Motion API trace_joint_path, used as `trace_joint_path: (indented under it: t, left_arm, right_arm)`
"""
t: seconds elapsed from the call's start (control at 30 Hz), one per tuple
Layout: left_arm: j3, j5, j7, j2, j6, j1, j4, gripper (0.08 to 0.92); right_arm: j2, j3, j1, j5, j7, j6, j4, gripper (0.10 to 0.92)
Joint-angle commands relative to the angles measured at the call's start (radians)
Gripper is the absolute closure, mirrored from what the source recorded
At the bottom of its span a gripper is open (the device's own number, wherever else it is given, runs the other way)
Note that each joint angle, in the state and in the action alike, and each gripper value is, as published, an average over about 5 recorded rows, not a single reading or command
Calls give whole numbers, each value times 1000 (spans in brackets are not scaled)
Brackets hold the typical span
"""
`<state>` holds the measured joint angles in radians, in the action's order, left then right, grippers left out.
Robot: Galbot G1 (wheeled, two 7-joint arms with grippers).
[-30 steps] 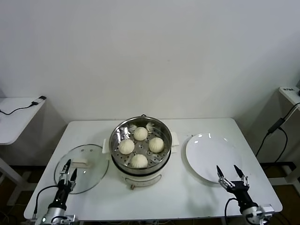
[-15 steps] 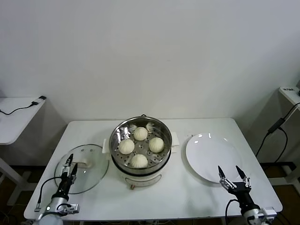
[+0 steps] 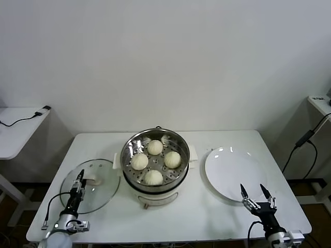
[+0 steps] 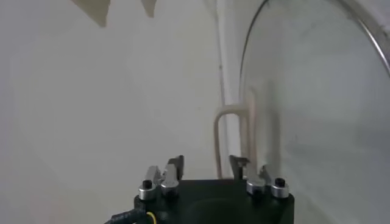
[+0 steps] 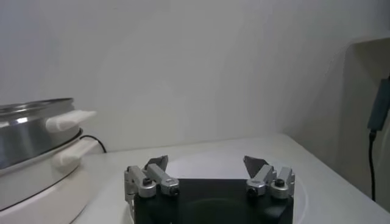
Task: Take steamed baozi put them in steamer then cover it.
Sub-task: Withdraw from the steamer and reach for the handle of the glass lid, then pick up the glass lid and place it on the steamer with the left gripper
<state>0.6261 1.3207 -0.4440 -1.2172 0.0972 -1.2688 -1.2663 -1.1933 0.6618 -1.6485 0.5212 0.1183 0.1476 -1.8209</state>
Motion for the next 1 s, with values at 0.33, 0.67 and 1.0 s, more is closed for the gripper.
trace_joint_path:
  t: [0.33, 0.67, 1.0]
  left_arm:
    - [4, 11, -18, -15, 13, 38, 66, 803]
    - [39, -143, 110, -23, -66, -56, -183, 860]
    - [119, -314, 428, 46, -426, -207, -646, 860]
  right_arm:
    - [-12, -10, -5, -13, -3, 1, -8, 203]
    - [-14, -9, -13, -17, -3, -3, -28, 203]
    - [-9, -14, -6, -95, -56, -15, -41, 203]
